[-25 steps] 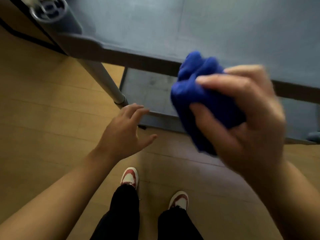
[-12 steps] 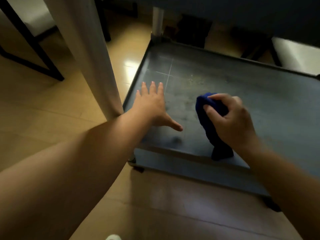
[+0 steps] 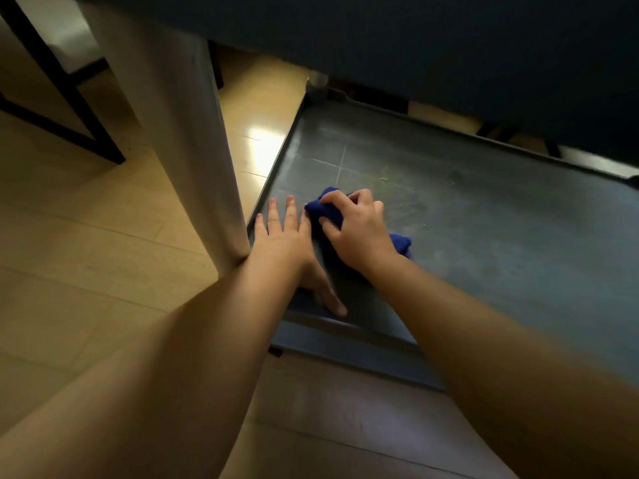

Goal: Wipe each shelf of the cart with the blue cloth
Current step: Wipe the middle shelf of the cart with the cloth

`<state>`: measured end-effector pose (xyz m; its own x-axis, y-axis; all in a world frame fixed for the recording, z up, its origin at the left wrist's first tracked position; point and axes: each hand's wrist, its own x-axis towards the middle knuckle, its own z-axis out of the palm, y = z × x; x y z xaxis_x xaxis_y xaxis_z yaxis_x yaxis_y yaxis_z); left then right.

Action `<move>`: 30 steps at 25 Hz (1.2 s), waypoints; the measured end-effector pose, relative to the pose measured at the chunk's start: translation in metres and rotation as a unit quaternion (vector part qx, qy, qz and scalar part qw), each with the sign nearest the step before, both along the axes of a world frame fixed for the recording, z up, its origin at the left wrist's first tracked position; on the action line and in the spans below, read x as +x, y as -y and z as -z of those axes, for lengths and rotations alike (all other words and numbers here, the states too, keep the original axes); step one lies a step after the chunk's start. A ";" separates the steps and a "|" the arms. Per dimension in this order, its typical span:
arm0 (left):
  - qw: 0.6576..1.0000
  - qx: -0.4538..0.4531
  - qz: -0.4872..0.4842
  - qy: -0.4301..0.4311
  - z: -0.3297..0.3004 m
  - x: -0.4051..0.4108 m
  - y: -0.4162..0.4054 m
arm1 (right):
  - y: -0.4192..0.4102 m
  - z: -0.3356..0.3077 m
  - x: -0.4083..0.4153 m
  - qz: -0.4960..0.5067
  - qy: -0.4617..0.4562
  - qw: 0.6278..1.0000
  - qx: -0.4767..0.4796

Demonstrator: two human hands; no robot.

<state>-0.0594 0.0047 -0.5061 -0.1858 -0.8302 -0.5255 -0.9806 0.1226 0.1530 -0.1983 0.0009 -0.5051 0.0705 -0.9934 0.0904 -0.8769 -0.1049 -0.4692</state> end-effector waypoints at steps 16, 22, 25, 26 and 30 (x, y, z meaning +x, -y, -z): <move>0.998 0.068 -0.016 0.008 -0.016 0.001 -0.006 | -0.134 -0.012 -0.296 0.339 -0.169 0.924 0.057; 0.999 0.043 -0.004 -0.007 -0.018 0.001 -0.007 | -0.131 -0.033 -0.284 0.338 -0.132 0.931 0.035; 0.999 -0.007 0.041 -0.030 -0.015 -0.007 -0.003 | -0.079 -0.038 -0.205 0.215 -0.068 0.973 -0.039; 0.997 -0.029 0.045 -0.048 -0.012 -0.012 0.001 | -0.060 -0.040 -0.174 0.170 -0.050 0.983 -0.051; 0.997 -0.031 0.009 -0.073 -0.006 -0.027 0.018 | 0.003 -0.043 -0.062 0.047 0.014 0.996 -0.075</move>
<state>-0.0864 -0.0132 -0.5001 -0.2709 -0.8565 -0.4393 -0.9463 0.1534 0.2844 -0.2600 -0.0025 -0.4621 -0.0260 -0.9706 0.2393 -0.8728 -0.0947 -0.4788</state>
